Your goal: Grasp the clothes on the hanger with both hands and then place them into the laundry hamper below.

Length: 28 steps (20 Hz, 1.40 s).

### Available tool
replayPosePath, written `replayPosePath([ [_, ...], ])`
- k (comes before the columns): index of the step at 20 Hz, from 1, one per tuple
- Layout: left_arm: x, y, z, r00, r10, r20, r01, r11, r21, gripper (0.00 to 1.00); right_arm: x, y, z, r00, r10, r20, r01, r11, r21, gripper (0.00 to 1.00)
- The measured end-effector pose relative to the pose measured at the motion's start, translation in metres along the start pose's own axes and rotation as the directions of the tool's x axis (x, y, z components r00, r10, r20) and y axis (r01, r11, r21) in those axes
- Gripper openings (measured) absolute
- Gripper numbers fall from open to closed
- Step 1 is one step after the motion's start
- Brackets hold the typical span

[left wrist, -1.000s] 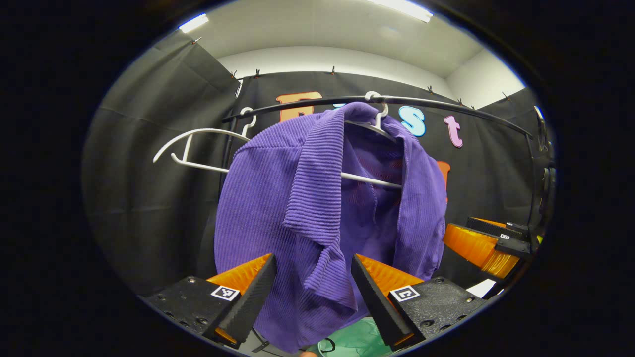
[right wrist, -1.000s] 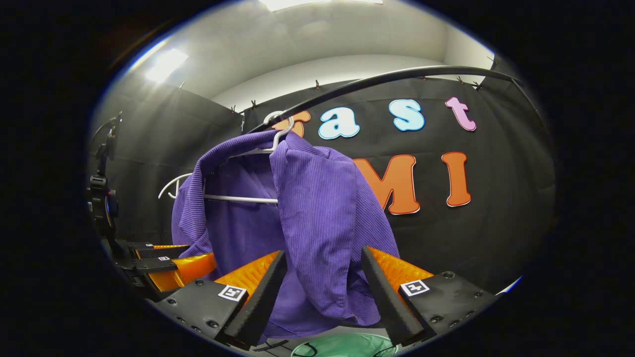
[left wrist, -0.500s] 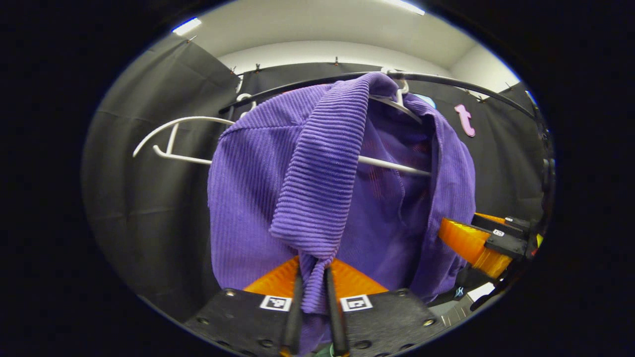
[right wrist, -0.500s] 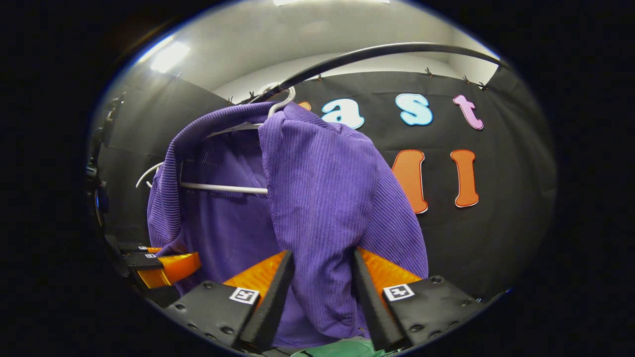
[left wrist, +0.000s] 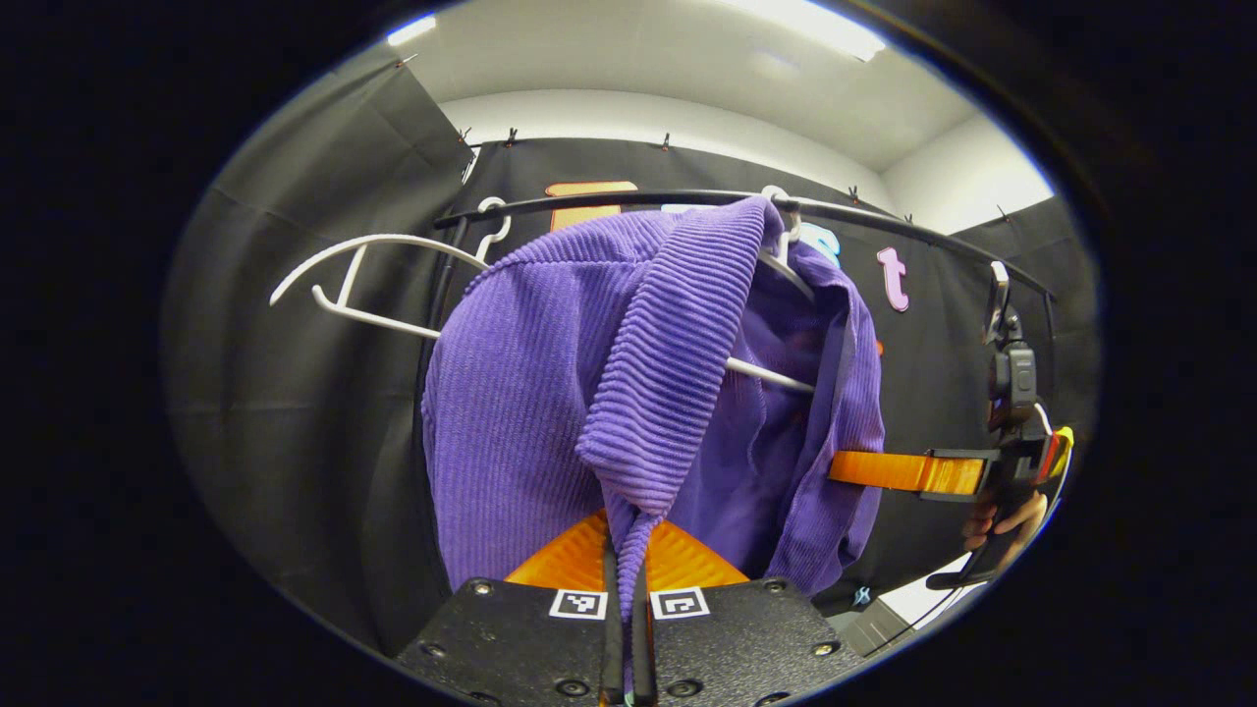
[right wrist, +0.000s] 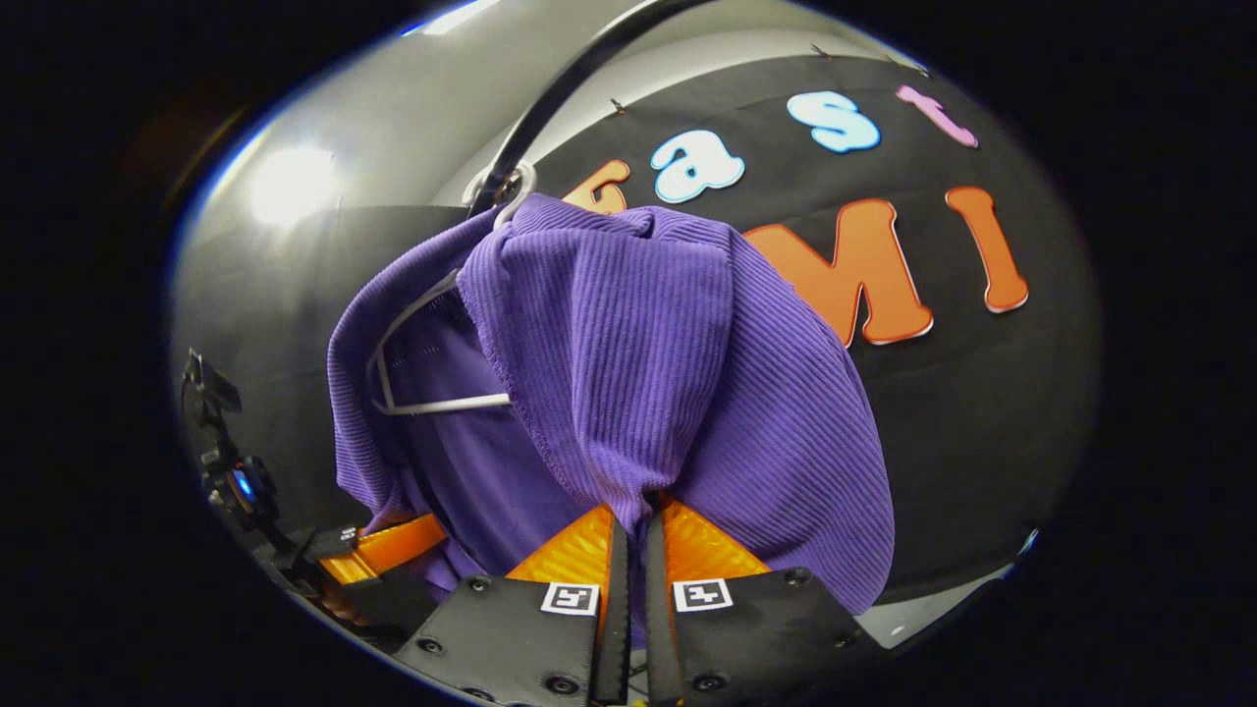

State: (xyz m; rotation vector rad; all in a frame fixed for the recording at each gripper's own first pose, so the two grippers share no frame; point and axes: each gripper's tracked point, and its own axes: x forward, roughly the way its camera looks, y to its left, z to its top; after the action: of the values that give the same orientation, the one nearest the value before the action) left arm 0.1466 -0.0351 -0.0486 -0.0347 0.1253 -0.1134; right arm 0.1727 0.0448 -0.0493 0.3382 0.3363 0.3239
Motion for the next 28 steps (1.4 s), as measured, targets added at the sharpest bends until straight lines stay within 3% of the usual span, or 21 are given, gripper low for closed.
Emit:
replayPosePath([
  [6, -0.038, 0.031, 0.054, 0.996, 0.037, 0.081, -0.042, 0.997, 0.062, 0.03, -0.019, -0.016, 0.057, 0.993, 0.111, 0.041, -0.118, 0.969, 0.217, 0.15],
  [9, -0.052, 0.054, 0.082, 0.99, 0.064, 0.125, -0.072, 0.996, 0.059, 0.03, -0.025, -0.027, 0.09, 0.988, 0.127, 0.092, -0.148, 0.95, 0.276, 0.15],
  [17, -0.058, 0.087, 0.156, 0.954, 0.144, 0.262, -0.183, 0.975, 0.13, 0.02, -0.026, -0.084, 0.155, 0.987, 0.025, 0.161, -0.084, 0.925, 0.37, 0.14],
  [20, -0.048, 0.098, 0.177, 0.939, 0.169, 0.301, -0.232, 0.954, 0.19, 0.02, -0.027, -0.102, 0.176, 0.975, 0.009, 0.22, -0.111, 0.883, 0.456, 0.13],
  [21, -0.042, 0.103, 0.179, 0.935, 0.183, 0.305, -0.253, 0.945, 0.209, 0.03, -0.027, -0.11, 0.183, 0.971, -0.006, 0.239, -0.114, 0.867, 0.485, 0.13],
  [23, -0.028, 0.108, 0.172, 0.94, 0.195, 0.281, -0.263, 0.937, 0.231, 0.03, -0.019, -0.132, 0.186, 0.968, -0.06, 0.243, -0.071, 0.867, 0.493, 0.13],
  [28, 0.001, 0.119, 0.136, 0.959, 0.21, 0.188, -0.247, 0.948, 0.199, 0.03, 0.001, -0.166, 0.159, 0.976, -0.137, 0.172, 0.034, 0.865, 0.5, 0.13],
])
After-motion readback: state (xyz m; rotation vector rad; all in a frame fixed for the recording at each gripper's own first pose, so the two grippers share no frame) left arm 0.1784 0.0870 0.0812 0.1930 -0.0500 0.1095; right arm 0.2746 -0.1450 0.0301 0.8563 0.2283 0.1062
